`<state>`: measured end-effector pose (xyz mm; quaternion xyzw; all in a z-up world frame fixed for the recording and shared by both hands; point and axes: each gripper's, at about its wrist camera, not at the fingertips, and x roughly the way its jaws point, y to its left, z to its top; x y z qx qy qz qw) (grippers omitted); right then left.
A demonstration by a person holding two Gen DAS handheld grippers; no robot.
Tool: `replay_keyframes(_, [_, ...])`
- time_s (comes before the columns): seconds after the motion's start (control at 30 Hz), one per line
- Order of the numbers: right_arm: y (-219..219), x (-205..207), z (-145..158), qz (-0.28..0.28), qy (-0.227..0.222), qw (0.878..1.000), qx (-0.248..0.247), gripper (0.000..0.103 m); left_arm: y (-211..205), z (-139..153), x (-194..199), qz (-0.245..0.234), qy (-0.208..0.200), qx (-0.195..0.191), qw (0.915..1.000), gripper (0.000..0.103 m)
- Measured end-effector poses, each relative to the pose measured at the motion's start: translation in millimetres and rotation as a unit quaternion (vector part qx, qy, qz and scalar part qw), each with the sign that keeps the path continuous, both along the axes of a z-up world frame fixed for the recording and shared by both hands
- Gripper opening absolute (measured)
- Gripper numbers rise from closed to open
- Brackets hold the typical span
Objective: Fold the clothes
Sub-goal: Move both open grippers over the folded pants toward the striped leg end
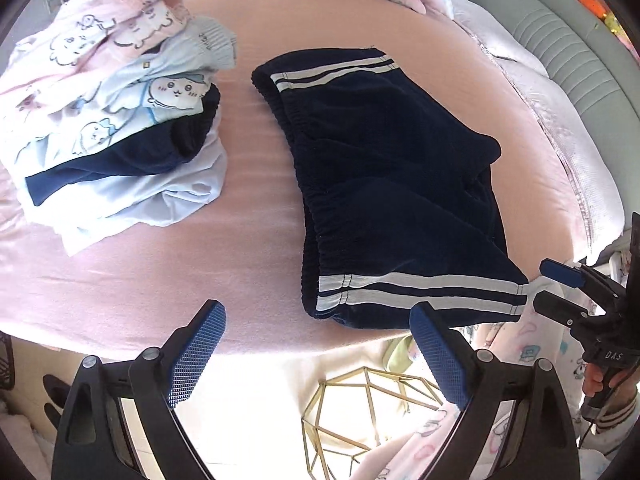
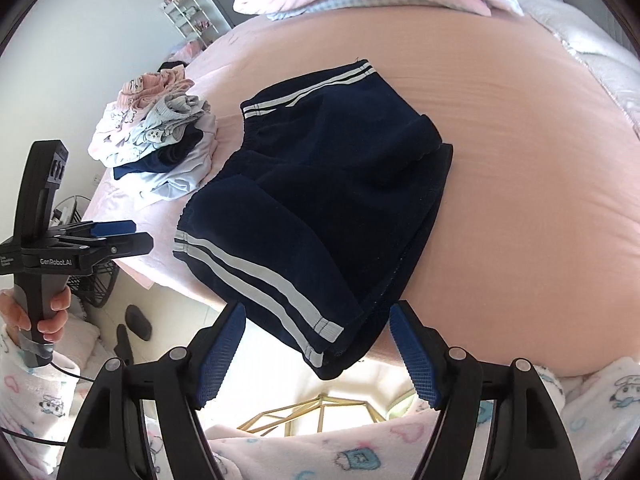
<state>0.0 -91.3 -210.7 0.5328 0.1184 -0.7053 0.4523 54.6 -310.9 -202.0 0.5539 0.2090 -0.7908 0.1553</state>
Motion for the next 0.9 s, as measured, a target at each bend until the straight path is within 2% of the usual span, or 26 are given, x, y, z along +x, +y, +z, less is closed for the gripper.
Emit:
replay_keyframes(0.17, [8,9,6,0.003,0.037,0.999,0.013,0.074,16,2,26,-0.009,-0.011,-0.067,0.9977,0.094])
replay_keyframes(0.37, [12,26,11,0.016,0.085,0.996,0.030,0.074,25,2,37,-0.013,-0.018,-0.107,0.9940,0.094])
replay_keyframes(0.47, [9,42,11,0.034,0.136,0.989,0.057,0.074,31,4,42,-0.026,-0.021,-0.130,0.9909,0.094])
replay_keyframes(0.63, [0,72,5,0.087,0.229,0.964,0.106,0.074,48,1,40,-0.079,-0.032,-0.200,0.9761,0.094])
replay_keyframes(0.77, [-7,83,2,0.105,0.245,0.957,0.116,0.074,56,0,40,-0.121,-0.043,-0.233,0.9640,0.094])
replay_keyframes(0.9, [-15,91,-3,0.125,0.264,0.947,0.131,0.074,59,-8,41,-0.142,-0.055,-0.267,0.9515,0.094])
